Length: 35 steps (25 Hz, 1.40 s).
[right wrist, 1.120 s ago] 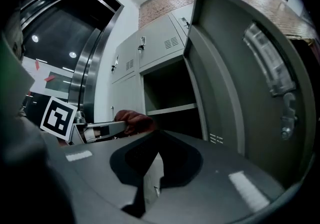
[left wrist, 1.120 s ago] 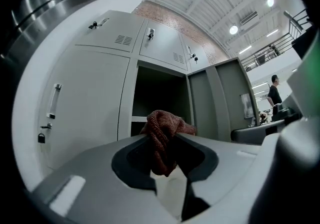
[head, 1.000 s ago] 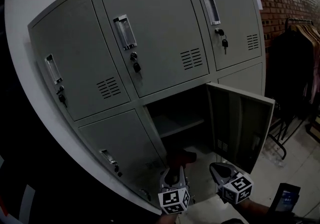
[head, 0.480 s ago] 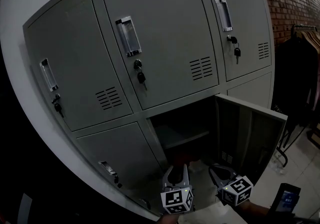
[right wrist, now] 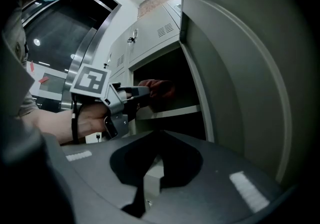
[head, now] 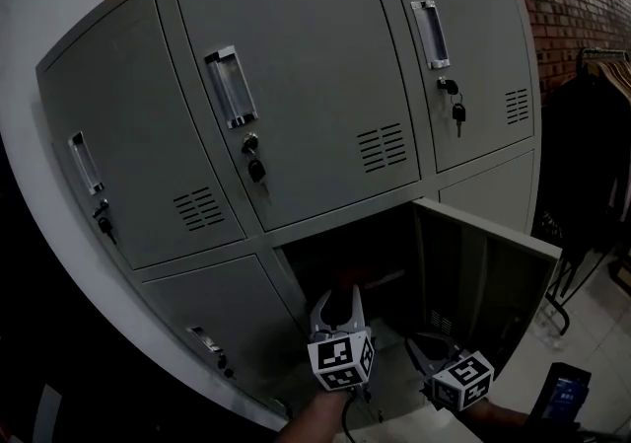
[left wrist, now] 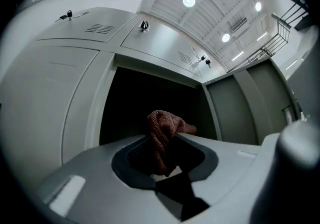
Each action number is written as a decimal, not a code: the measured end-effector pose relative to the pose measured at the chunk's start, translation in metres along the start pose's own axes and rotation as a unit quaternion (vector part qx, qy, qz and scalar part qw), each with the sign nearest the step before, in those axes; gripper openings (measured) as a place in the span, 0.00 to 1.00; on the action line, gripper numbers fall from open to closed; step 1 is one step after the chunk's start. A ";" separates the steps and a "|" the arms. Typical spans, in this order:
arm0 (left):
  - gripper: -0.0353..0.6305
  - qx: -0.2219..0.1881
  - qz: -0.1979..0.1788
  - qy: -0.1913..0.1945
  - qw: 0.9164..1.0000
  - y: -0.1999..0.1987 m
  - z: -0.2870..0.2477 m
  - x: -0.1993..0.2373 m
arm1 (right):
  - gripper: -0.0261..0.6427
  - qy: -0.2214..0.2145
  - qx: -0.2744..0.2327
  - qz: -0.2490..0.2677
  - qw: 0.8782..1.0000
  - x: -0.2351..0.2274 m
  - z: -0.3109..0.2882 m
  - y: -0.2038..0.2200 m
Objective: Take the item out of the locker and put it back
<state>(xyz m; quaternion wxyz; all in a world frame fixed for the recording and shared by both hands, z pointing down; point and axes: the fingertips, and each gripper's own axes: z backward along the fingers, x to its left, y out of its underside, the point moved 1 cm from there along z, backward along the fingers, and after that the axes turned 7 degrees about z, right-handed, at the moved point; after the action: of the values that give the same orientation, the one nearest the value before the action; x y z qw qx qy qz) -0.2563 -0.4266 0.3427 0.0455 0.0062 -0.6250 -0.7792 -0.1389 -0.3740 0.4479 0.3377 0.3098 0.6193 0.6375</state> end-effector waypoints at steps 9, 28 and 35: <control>0.21 0.069 -0.036 0.005 0.997 0.008 -0.072 0.004 | 0.04 0.002 -0.007 0.001 1.000 -0.009 0.011 -0.003; 0.23 0.250 -0.252 -0.012 0.935 0.063 -0.106 -0.003 | 0.04 0.019 -0.012 -0.003 1.000 -0.019 0.022 -0.005; 0.26 0.230 -0.274 -0.014 0.934 0.063 -0.104 -0.004 | 0.04 0.022 -0.010 -0.001 1.000 -0.018 0.022 -0.006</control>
<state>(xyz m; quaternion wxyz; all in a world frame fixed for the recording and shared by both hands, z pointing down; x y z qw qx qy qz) -0.2410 -0.5411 0.3813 -0.1816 0.1763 -0.7617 -0.5964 -0.1106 -0.3761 0.4436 0.3278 0.2921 0.6199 0.6503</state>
